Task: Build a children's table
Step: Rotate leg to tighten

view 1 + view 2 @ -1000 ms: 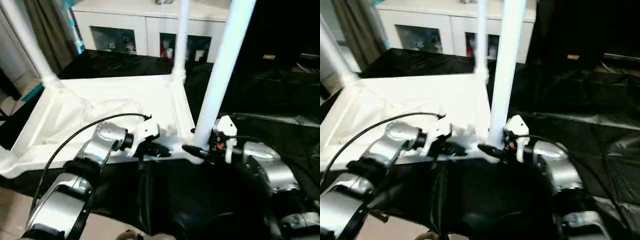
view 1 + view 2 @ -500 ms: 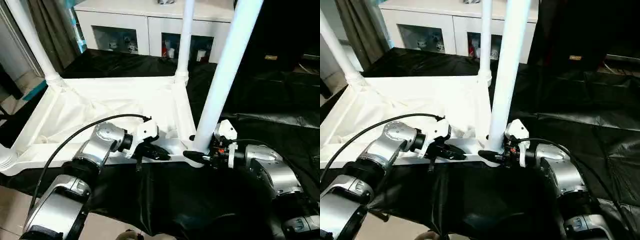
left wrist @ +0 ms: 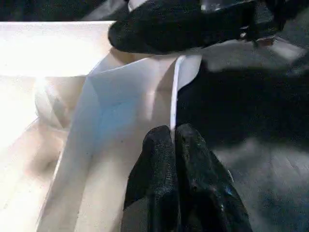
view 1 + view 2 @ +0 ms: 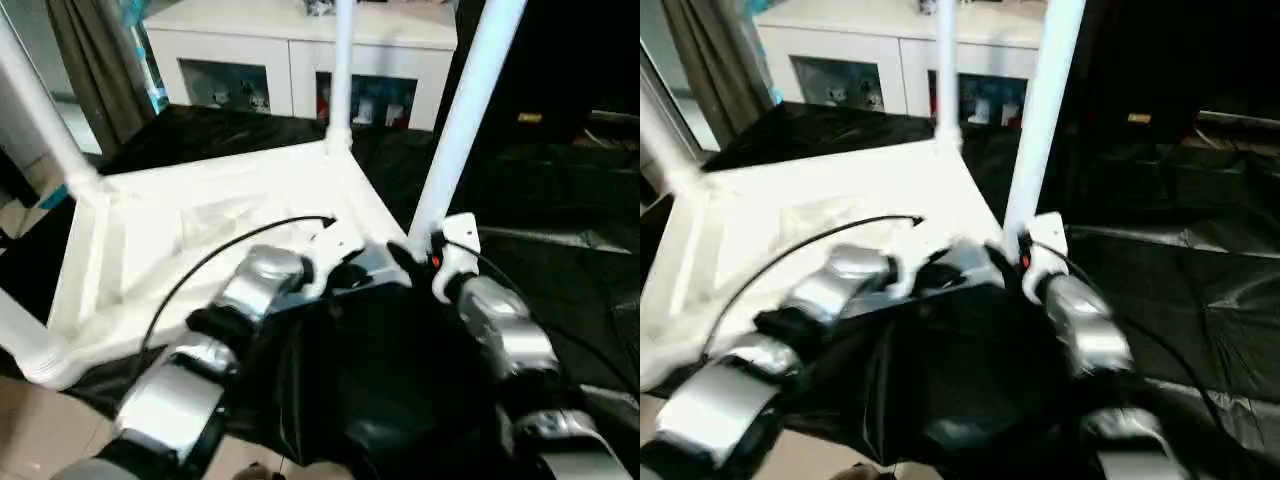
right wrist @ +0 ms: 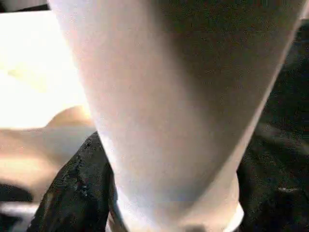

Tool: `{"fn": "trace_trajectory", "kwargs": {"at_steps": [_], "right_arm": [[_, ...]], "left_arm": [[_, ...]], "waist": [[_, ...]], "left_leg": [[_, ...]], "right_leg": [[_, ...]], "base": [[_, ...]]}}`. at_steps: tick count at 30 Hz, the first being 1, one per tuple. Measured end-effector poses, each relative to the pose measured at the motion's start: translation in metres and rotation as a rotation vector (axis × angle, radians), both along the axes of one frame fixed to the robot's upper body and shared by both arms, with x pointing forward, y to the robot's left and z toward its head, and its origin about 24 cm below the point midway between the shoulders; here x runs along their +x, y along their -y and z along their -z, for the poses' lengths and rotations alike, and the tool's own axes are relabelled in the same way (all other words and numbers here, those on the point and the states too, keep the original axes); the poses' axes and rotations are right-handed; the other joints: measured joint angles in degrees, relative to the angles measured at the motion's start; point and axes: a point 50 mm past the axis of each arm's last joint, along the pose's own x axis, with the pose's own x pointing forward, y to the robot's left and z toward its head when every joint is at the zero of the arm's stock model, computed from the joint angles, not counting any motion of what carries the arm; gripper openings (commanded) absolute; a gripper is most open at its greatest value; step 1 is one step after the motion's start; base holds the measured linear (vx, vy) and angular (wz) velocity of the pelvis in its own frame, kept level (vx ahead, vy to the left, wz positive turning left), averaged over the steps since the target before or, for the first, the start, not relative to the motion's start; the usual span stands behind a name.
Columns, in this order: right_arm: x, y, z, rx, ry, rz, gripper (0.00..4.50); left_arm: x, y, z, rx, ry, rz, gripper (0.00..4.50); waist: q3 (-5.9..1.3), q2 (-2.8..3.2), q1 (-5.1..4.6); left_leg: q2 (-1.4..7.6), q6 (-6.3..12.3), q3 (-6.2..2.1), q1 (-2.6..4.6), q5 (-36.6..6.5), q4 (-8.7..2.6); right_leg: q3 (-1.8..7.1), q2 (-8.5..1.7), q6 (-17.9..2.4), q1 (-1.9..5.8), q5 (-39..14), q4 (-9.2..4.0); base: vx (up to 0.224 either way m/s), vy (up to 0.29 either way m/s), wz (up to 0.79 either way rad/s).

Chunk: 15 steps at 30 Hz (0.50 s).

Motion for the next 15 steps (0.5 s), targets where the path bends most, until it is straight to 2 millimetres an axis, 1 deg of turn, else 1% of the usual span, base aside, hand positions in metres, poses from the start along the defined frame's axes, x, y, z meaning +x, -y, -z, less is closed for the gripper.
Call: {"fn": "trace_trajectory", "kwargs": {"at_steps": [1, 2, 3, 4, 5, 6, 8, 11, 13, 15], "right_arm": [[0.001, -0.001, 0.001, -0.007, -0.002, 0.017, 2.76], [0.002, -0.002, 0.001, -0.007, -0.002, 0.027, 3.11], [0.002, -0.002, 0.001, -0.007, -0.003, 0.027, 3.32], [0.002, -0.003, 0.001, -0.003, -0.003, 0.028, 3.32], [0.002, -0.005, 0.002, 0.001, -0.001, 0.025, 3.53], [0.002, -0.007, 0.002, 0.006, 0.003, 0.022, 3.53], [0.002, -0.009, 0.001, 0.013, 0.007, 0.008, 3.76], [-0.001, -0.007, 0.0, 0.021, 0.014, -0.095, 3.76], [-0.005, -0.002, -0.002, 0.016, 0.018, -0.171, 3.76], [-0.011, 0.005, -0.004, -0.011, 0.022, -0.291, 3.76]], "left_arm": [[0.0, 0.001, 0.0, -0.002, 0.0, -0.008, 0.0], [0.0, 0.002, 0.001, -0.004, -0.002, -0.014, 0.0], [0.0, 0.002, 0.001, -0.005, -0.003, -0.015, 0.0], [0.0, 0.002, 0.001, -0.005, -0.004, -0.016, 0.0], [0.001, 0.001, 0.001, -0.004, -0.001, -0.024, 0.0], [0.002, -0.001, 0.001, -0.003, 0.002, -0.034, 0.0], [0.003, -0.004, 0.001, 0.0, 0.009, -0.045, 0.0], [0.004, -0.014, -0.001, 0.004, 0.014, -0.008, 0.0], [0.003, -0.021, -0.002, 0.001, 0.014, 0.03, 0.0], [0.0, -0.031, -0.004, -0.004, 0.01, 0.092, 0.0]], "waist": [[-0.02, -0.01, -0.06], [-0.04, 0.02, -0.18], [-0.07, 0.05, -0.23], [-0.07, 0.06, -0.27], [-0.07, 0.04, -0.42], [-0.07, 0.03, -0.51], [-0.06, 0.02, -1.05], [-0.03, -0.02, -1.75], [-0.03, -0.02, -1.89], [-0.03, -0.01, -1.77]], "left_leg": [[0.0, 0.0, -0.01, 0.01, 0.0, 0.0], [-0.01, 0.0, -0.02, 0.04, 0.0, 0.0], [-0.01, 0.0, -0.02, 0.05, 0.0, 0.0], [-0.01, 0.0, -0.02, 0.08, 0.0, 0.0], [-0.01, 0.0, -0.03, 0.1, 0.0, 0.0], [-0.01, 0.0, -0.04, 0.1, 0.0, 0.0], [-0.01, 0.0, -0.03, 0.08, 0.0, 0.0], [0.0, 0.0, -0.04, -0.04, 0.0, -0.06], [0.01, 0.0, -0.04, -0.06, 0.0, -0.12], [0.05, 0.01, -0.06, -0.18, 0.0, -0.19]], "right_leg": [[0.0, 0.0, 0.0, 0.03, 0.0, 0.0], [0.0, 0.0, 0.0, 0.06, 0.0, -0.01], [0.0, 0.0, 0.0, 0.09, 0.0, -0.03], [0.0, 0.0, 0.0, 0.13, 0.0, -0.05], [-0.01, 0.0, 0.0, 0.14, 0.0, -0.05], [-0.02, 0.0, 0.0, 0.13, 0.0, -0.07], [-0.01, 0.0, 0.0, 0.08, 0.0, -0.07], [-0.03, 0.01, -0.1, -0.1, 0.1, -0.04], [-0.06, 0.01, -0.2, -0.18, 0.2, 0.0], [-0.16, 0.03, -0.2, -0.29, 0.2, 0.01]], "base": [[0.0, 0.0, 0.0], [0.0, 0.0, 0.0], [0.0, 0.0, 0.0], [0.0, 0.0, 0.0], [0.0, 0.0, 0.0], [0.0, 0.0, 0.0], [0.0, 0.0, 0.0], [0.0, 0.0, 0.0], [0.0, 0.0, 0.0], [0.0, 0.0, 0.0]]}}
